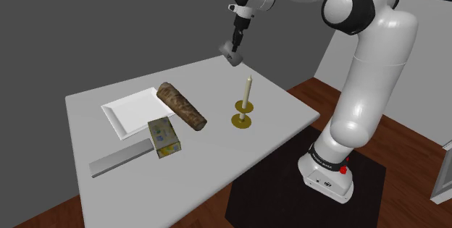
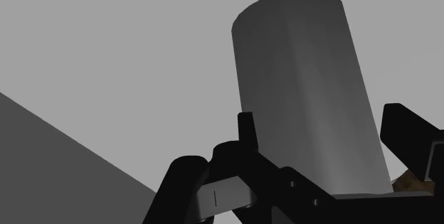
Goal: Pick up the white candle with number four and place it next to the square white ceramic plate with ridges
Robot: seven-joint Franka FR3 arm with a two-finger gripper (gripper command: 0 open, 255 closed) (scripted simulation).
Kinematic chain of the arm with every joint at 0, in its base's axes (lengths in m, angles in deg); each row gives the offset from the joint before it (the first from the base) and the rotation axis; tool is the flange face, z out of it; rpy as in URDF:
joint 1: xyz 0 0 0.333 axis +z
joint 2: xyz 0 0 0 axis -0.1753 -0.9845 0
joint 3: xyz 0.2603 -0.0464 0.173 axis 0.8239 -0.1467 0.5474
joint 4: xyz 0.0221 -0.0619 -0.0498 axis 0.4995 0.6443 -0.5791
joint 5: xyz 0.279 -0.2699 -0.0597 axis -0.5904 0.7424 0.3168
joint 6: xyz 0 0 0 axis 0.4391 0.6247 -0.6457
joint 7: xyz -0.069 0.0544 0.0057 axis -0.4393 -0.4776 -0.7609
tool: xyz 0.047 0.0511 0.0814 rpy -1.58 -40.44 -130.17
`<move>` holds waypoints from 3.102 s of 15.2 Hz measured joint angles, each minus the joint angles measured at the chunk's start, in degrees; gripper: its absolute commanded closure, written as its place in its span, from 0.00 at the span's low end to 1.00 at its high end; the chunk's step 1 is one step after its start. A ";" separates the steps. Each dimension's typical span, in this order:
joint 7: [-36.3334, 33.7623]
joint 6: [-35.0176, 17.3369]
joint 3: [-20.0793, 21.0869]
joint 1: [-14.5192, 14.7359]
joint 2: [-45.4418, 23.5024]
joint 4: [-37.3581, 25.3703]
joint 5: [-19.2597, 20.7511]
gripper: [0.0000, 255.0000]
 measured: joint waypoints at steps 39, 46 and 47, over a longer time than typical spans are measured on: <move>-23.94 8.28 8.14 9.48 -38.52 -51.34 -1.58 1.00; -22.89 3.31 8.23 10.02 -38.66 -46.36 -1.96 1.00; -22.75 2.71 8.27 10.03 -38.94 -46.06 -2.02 1.00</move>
